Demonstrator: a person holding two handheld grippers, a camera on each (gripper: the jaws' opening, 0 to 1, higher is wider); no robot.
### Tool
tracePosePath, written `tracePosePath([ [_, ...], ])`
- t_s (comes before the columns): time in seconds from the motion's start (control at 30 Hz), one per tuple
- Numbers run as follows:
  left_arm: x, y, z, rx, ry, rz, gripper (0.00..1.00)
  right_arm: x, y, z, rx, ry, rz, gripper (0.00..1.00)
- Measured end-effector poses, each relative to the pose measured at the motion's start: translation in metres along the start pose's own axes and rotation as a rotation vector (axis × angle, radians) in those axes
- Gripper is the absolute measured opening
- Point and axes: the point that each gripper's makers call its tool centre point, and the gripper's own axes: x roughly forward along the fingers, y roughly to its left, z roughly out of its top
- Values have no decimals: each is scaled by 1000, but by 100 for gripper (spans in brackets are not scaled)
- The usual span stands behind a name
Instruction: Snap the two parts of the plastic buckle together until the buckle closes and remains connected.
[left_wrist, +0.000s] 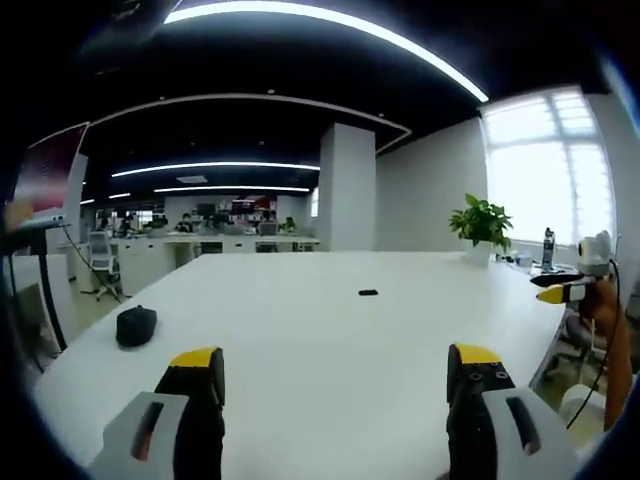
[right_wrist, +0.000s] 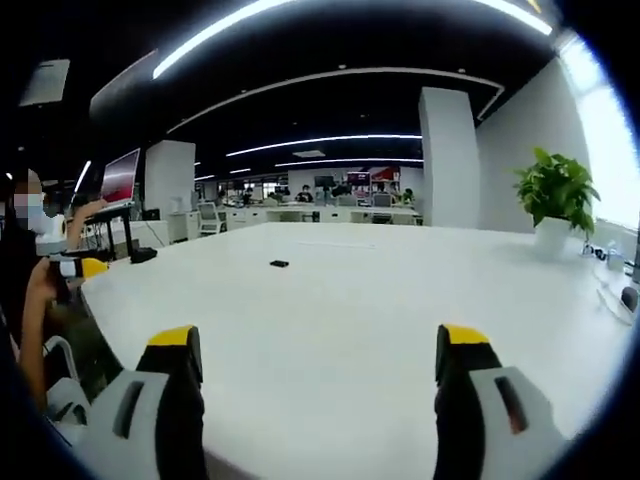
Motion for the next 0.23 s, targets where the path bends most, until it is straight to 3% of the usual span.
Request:
tracePosePath([
  [0.23, 1, 4, 0, -16, -5, 21, 94, 3, 0, -1, -1, 11, -10, 98],
])
